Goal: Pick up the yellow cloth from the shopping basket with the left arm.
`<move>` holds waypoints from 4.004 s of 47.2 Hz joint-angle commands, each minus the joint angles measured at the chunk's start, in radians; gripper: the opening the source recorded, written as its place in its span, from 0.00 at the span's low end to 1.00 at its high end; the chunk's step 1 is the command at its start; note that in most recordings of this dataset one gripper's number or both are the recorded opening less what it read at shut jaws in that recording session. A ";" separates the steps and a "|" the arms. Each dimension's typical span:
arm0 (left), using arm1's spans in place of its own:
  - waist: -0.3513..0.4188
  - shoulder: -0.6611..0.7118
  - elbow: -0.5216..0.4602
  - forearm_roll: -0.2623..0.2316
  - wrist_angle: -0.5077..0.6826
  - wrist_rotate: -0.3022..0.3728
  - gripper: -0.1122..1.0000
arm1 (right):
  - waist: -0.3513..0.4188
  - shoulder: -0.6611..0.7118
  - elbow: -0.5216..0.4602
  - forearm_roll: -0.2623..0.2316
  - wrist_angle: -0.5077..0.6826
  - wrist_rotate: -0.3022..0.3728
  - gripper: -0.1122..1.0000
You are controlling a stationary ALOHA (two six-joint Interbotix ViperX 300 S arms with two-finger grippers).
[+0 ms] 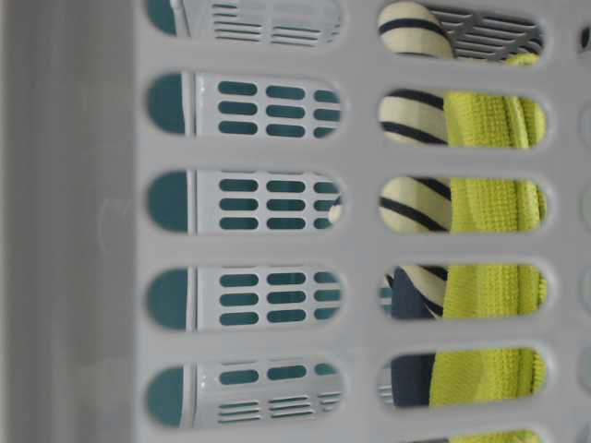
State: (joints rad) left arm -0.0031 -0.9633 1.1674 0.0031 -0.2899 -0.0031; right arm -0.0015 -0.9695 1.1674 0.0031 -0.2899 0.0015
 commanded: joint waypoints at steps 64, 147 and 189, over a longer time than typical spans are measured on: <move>-0.130 0.966 -1.154 0.041 1.180 -0.020 0.23 | -0.005 -0.008 -0.006 0.009 0.034 0.008 0.09; -0.135 1.015 -1.318 0.043 1.331 -0.072 0.24 | -0.005 -0.031 -0.006 0.009 0.035 0.041 0.09; -0.110 1.080 -1.753 0.041 1.746 -0.067 0.24 | -0.005 -0.067 0.000 0.009 0.040 0.041 0.09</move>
State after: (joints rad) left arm -0.1135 0.1411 -0.5921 0.0430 1.4557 -0.0736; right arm -0.0061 -1.0431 1.1750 0.0092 -0.2439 0.0430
